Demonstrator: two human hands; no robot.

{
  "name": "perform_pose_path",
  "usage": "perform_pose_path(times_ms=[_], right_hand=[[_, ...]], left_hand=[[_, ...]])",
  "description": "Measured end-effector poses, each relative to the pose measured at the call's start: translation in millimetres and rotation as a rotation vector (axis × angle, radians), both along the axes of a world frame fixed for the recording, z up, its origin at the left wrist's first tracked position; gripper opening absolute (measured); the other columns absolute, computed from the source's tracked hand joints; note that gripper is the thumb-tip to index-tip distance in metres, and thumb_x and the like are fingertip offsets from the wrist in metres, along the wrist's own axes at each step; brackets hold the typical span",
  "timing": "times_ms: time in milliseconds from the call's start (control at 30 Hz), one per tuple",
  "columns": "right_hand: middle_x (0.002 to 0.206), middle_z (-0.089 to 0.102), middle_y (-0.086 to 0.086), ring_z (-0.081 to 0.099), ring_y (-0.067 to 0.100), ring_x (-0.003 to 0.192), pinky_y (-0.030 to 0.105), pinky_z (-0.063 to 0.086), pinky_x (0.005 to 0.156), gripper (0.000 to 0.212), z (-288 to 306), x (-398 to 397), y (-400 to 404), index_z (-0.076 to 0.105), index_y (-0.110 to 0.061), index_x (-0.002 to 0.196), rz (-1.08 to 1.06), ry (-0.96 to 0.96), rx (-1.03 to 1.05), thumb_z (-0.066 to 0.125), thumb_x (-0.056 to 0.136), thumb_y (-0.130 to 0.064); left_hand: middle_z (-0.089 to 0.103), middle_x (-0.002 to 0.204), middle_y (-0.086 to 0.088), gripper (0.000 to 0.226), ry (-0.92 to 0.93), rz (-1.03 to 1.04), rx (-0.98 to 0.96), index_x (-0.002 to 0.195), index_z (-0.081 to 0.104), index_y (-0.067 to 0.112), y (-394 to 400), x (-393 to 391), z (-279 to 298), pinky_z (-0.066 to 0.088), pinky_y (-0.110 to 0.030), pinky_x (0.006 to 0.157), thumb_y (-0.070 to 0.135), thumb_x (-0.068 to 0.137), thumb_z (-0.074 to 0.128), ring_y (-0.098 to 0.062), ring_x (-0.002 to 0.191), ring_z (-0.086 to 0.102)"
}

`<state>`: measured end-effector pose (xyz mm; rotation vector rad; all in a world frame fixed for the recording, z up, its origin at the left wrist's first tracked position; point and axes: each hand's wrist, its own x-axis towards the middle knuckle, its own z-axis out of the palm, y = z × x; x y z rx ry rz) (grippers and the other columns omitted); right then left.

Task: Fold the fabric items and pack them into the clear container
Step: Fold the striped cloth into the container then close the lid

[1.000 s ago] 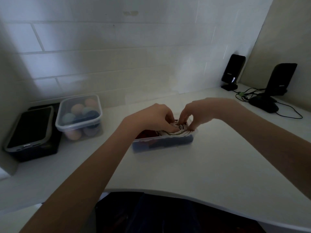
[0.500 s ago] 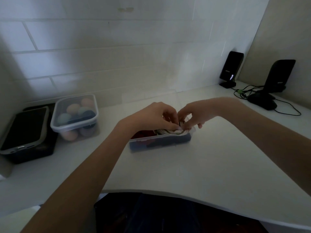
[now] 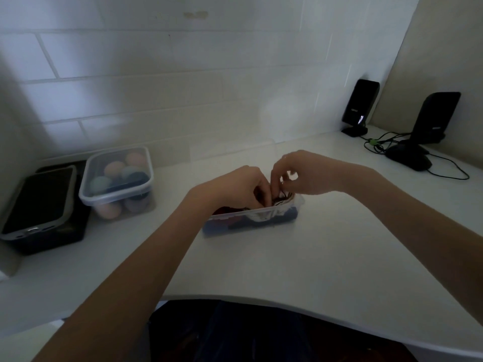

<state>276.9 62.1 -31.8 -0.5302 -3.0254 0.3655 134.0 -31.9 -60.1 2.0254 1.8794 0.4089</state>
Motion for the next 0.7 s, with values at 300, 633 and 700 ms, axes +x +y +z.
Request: perform_pose_path(times_ms=[300, 633, 700], right_hand=[[0.072, 0.055, -0.002, 0.056, 0.023, 0.089, 0.039, 0.028, 0.101, 0.026, 0.4, -11.0, -20.7, 0.056, -0.018, 0.065, -0.056, -0.458, 0.483, 0.037, 0.081, -0.011], [0.088, 0.045, -0.005, 0.049, 0.021, 0.087, 0.031, 0.03, 0.078, 0.015, -6.7, -15.1, -16.3, 0.048, -0.02, 0.105, -0.057, -0.4, 0.333, 0.039, 0.092, -0.018], [0.094, 0.047, -0.003, 0.049, 0.019, 0.091, 0.031, 0.033, 0.082, 0.021, -6.0, -12.6, -13.0, 0.045, -0.018, 0.112, -0.081, -0.381, 0.301, 0.044, 0.091, -0.021]], left_hand=[[0.065, 0.07, 0.017, 0.019, 0.112, -0.026, -0.115, 0.085, 0.075, 0.026, -0.3, -4.8, 5.1, 0.04, -0.014, 0.061, 0.012, 0.075, 0.068, 0.0, 0.064, 0.056], [0.053, 0.084, 0.002, 0.017, 0.203, -0.011, 0.012, 0.082, 0.057, 0.018, -2.2, -9.7, -1.9, 0.042, -0.029, 0.067, 0.007, 0.071, 0.063, -0.018, 0.077, 0.049], [0.047, 0.096, 0.0, 0.026, 0.228, 0.011, 0.005, 0.093, 0.051, 0.017, -1.1, -11.1, -3.2, 0.039, -0.028, 0.071, 0.012, 0.073, 0.066, -0.017, 0.084, 0.045]])
